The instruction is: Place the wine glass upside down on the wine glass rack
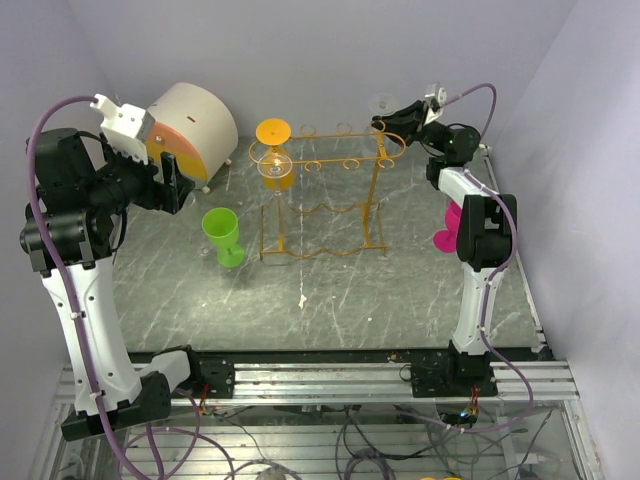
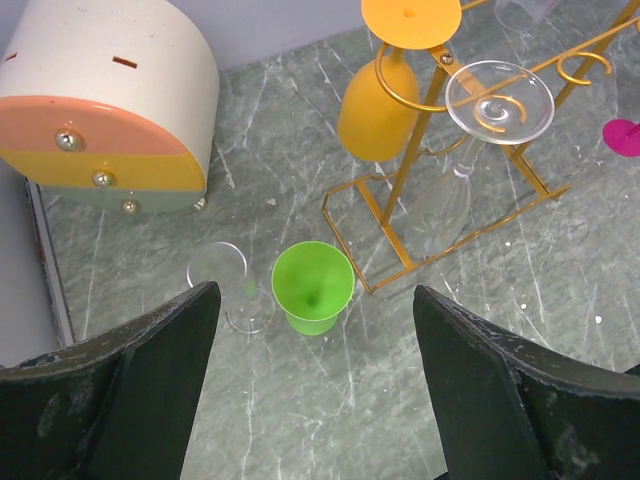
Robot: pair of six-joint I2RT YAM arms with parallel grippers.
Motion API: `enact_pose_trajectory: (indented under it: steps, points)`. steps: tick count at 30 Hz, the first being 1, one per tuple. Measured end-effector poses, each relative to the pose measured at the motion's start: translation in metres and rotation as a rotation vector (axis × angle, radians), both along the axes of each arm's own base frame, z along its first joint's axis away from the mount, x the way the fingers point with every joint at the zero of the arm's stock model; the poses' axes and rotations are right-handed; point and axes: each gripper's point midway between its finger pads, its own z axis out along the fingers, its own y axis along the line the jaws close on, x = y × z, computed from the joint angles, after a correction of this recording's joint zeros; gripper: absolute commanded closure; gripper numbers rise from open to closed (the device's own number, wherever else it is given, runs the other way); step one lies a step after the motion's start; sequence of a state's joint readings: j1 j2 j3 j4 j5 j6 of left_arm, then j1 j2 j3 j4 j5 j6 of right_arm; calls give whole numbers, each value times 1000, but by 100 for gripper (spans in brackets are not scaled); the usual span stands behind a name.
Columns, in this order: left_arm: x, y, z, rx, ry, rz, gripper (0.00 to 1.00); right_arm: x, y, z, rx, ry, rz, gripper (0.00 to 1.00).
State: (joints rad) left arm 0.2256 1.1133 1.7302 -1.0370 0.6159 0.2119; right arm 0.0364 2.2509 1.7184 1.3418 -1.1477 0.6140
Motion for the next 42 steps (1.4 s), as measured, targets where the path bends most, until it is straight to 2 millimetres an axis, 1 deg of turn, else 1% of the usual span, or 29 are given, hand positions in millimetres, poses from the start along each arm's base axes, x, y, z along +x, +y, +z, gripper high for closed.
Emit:
enact_pose_trajectory:
  steps: [5,15,22,31,37,42]
  points:
    - [0,0,0,-3,1,0,11,-6,1,3,-13,0,21,100]
    - [-2,-2,0,-6,-1,-7,11,-16,7,-3,-49,17,75,100]
    - [-4,-2,0,-6,-2,-7,11,-29,12,-7,-65,19,110,100]
    - [-4,-3,-1,-8,-2,-11,11,-43,11,-8,-70,18,119,100]
    - [-4,-3,-4,-11,6,-13,11,-49,9,-14,-69,37,116,100]
    - [-5,-3,-4,-10,3,-13,11,-50,8,-24,-67,61,113,100]
